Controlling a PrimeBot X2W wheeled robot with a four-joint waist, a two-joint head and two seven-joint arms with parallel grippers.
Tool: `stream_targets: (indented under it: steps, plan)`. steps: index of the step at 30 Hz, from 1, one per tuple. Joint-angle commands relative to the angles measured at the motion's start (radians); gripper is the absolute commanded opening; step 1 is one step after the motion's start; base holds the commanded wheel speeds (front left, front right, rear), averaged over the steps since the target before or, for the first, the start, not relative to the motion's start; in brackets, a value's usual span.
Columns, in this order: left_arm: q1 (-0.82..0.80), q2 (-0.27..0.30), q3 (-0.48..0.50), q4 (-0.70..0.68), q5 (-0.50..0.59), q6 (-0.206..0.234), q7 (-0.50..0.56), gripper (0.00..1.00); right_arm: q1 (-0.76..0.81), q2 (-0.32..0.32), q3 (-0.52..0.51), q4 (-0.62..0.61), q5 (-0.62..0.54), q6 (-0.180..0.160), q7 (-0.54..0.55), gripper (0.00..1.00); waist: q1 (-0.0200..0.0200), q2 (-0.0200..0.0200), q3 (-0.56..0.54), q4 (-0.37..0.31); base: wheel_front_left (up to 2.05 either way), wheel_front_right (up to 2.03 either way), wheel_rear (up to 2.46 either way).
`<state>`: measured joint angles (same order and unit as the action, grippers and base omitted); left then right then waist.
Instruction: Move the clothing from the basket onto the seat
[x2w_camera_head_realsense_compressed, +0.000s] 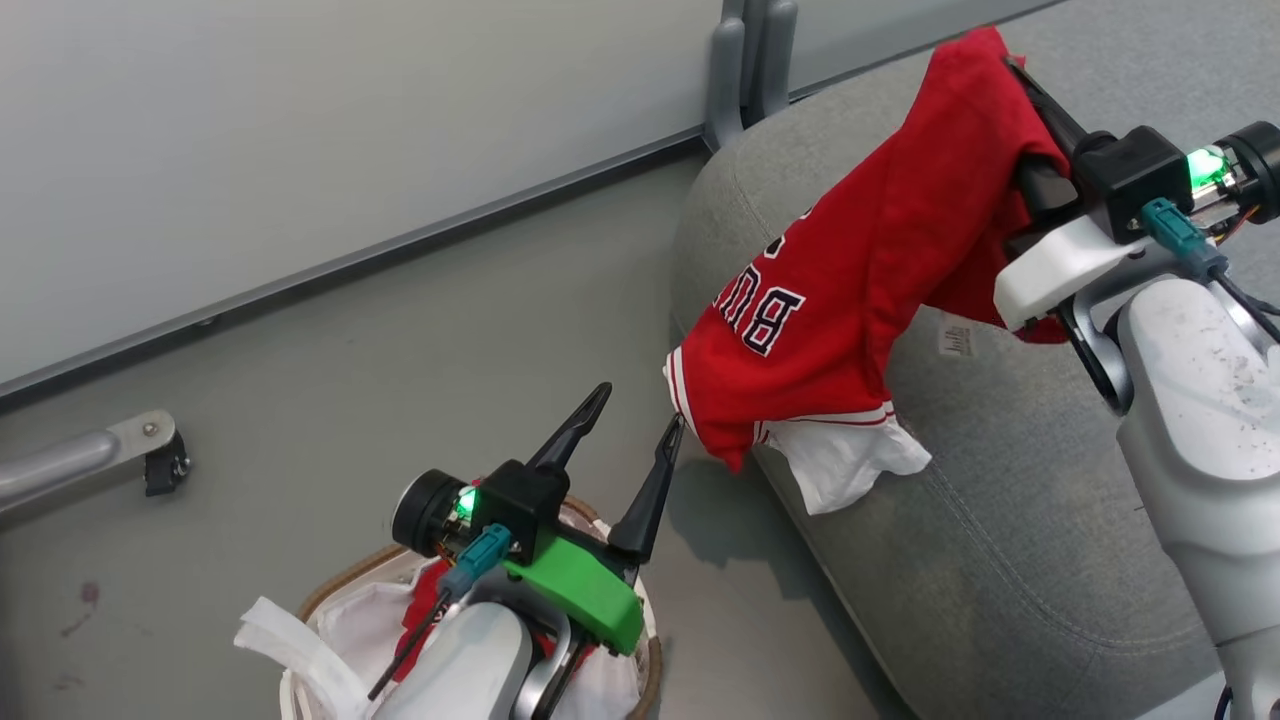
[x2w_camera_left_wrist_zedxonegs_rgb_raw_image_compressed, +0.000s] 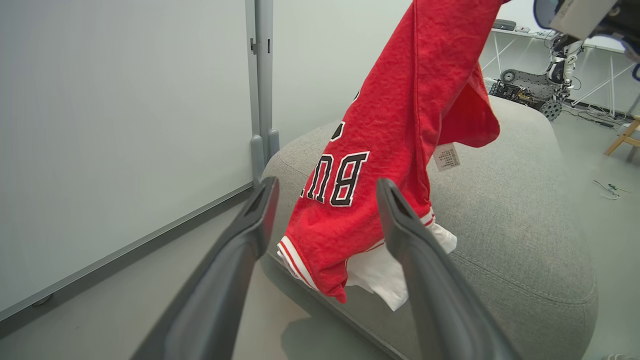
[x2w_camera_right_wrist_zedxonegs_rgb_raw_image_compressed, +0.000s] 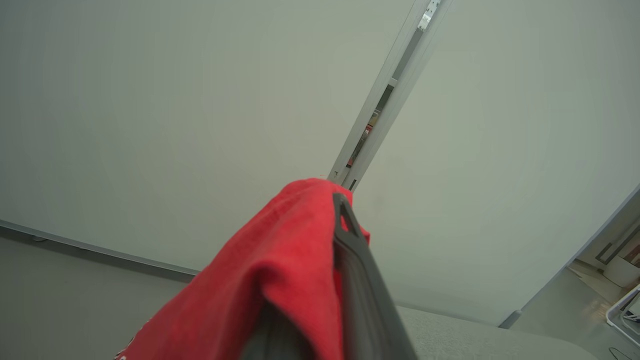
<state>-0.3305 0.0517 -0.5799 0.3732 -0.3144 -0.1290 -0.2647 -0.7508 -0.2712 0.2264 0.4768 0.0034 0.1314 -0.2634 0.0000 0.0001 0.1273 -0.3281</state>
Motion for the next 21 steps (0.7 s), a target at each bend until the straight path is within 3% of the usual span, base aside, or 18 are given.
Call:
stream_targets:
  steps: [1, 9, 18, 21]
  plan:
    - [-0.022, 0.007, -0.003, -0.003, 0.006, -0.003, 0.0, 1.0, -0.025, -0.007, -0.005, 0.009, 0.013, -0.001, -0.002, 0.0, 0.0, -0.0001, 0.058, -0.025, 0.0, 0.0, 0.0]
    - [-0.094, 0.035, -0.04, -0.016, 0.013, -0.003, 0.001, 1.0, -0.205, -0.05, -0.125, 0.097, 0.057, -0.001, -0.002, 0.0, 0.0, -0.0001, 0.187, 0.032, 0.0, 0.0, 0.0]
    - [-0.163, 0.056, -0.055, -0.046, 0.024, -0.003, 0.0, 1.0, -0.531, -0.25, -0.166, 0.161, 0.034, -0.001, 0.004, 0.0, 0.0, -0.0001, 0.31, 0.117, 0.0, 0.0, 0.0]
    - [-0.174, 0.058, -0.053, -0.053, 0.026, -0.003, 0.001, 1.0, -0.593, -0.286, -0.174, 0.181, 0.025, -0.001, 0.015, 0.0, 0.0, -0.0001, 0.34, 0.136, 0.0, 0.0, 0.0]
